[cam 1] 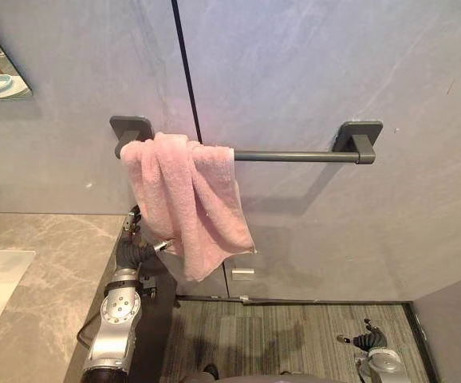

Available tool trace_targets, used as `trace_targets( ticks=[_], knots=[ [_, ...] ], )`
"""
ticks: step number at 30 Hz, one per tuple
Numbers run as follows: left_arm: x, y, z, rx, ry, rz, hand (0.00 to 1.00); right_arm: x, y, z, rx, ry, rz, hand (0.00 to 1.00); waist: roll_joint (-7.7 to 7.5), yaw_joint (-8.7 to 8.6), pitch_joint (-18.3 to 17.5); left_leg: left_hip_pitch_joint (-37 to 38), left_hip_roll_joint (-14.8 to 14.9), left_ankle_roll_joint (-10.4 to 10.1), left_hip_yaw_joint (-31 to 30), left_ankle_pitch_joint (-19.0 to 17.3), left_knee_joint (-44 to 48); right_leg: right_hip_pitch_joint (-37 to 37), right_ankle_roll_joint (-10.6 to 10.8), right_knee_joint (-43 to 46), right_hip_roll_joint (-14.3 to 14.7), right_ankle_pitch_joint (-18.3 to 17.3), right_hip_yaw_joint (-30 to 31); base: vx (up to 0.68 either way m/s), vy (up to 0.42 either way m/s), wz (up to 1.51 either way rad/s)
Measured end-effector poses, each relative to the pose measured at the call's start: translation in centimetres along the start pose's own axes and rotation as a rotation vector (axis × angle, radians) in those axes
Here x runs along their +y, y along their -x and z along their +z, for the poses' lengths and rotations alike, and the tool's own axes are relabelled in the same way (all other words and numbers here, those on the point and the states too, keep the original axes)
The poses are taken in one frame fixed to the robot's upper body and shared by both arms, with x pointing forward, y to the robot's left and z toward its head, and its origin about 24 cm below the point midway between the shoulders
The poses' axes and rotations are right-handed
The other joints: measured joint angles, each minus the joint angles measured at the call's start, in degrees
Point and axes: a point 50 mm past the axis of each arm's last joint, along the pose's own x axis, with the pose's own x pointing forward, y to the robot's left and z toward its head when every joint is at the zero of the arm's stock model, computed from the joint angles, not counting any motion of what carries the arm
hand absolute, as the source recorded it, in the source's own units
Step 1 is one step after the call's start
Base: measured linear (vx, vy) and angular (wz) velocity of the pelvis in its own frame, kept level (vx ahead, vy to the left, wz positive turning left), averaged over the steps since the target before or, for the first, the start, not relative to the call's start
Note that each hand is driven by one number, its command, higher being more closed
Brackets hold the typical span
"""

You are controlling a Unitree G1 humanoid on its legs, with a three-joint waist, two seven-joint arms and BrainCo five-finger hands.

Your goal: Organize washtable

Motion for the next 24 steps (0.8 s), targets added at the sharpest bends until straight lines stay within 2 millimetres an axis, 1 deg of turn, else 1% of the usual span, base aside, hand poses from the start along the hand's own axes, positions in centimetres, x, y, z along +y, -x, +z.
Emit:
trace_targets(
  ticks=[3, 6, 7, 10, 19, 21, 23, 24],
  knots=[
    [-0.1, 0.0, 0.0, 0.001, 0.0, -0.007, 1.0, 0.0, 0.0, 0.1, -0.002, 0.0, 0.0, 0.0, -0.09, -0.05, -0.06, 0.2, -0.01, 0.04, 0.05, 0.13, -0.33, 0.01, 0.0, -0.01, 0.0, 0.01, 0.05, 0.0, 0.0, 0.0],
    [-0.7, -0.2, -0.1, 0.005, -0.009, -0.036, 1.0, 0.0, 0.0, 0.1, -0.002, 0.0, 0.0, 0.0, -0.37, -0.27, -0.24, 0.48, -0.06, 0.07, 0.07, 0.72, -1.39, -0.03, 0.03, -0.06, 0.02, 0.07, 0.05, 0.0, 0.0, 0.0],
    [-0.7, -0.1, -0.3, 0.013, -0.014, -0.039, 1.0, 0.0, -0.1, 0.2, -0.005, -0.001, 0.0, 0.0, -0.53, -0.7, -0.33, 0.49, -0.07, 0.08, 0.09, 0.85, -1.61, -0.03, 0.04, -0.07, 0.03, 0.1, 0.06, 0.0, 0.0, 0.0],
    [-0.5, -0.2, -0.5, 0.021, -0.025, -0.041, 1.0, 0.0, -0.1, 0.2, -0.004, -0.001, 0.0, 0.0, -0.8, -1.01, -0.48, 0.58, -0.08, 0.08, 0.29, 0.87, -1.74, -0.03, 0.07, -0.13, 0.03, 0.14, 0.26, -0.02, -0.001, -0.03],
    [-0.6, -0.2, -0.5, 0.021, -0.024, -0.043, 1.0, 0.0, -0.1, 0.5, -0.016, -0.001, -0.001, 0.0, -0.93, -0.92, -0.57, 1.49, -0.1, 0.02, 0.9, 1.25, -3.13, 0.09, 0.07, -1.06, 0.2, 0.61, 0.81, -0.02, -0.002, -0.03],
    [-0.6, -0.2, -0.5, 0.022, -0.024, -0.043, 1.0, -0.1, -0.1, 1.4, -0.056, -0.001, -0.008, 0.0, -0.93, -0.96, -0.57, 1.54, -0.11, 0.02, 1.15, 1.25, -3.27, 0.06, 0.09, -1.06, 0.19, 0.63, 1.12, -0.01, 0.003, -0.08],
    [-0.6, -0.1, -0.5, 0.023, -0.022, -0.046, 1.0, -0.5, 0.1, 3.3, -0.143, -0.008, -0.023, 0.0, -0.96, -1.11, -0.57, 1.69, -0.12, 0.03, 1.71, 1.25, -3.49, -0.07, 0.11, -1.07, 0.19, 0.72, 1.71, 0.0, 0.005, -0.13],
    [-0.7, -0.1, -0.5, 0.023, -0.021, -0.047, 1.0, -0.6, 0.2, 3.9, -0.168, -0.01, -0.027, 0.0, -1.01, -1.19, -0.59, 1.72, -0.13, 0.03, 1.72, 1.25, -3.54, -0.07, 0.11, -1.07, 0.19, 0.72, 1.72, 0.0, 0.002, -0.06]
  ],
)
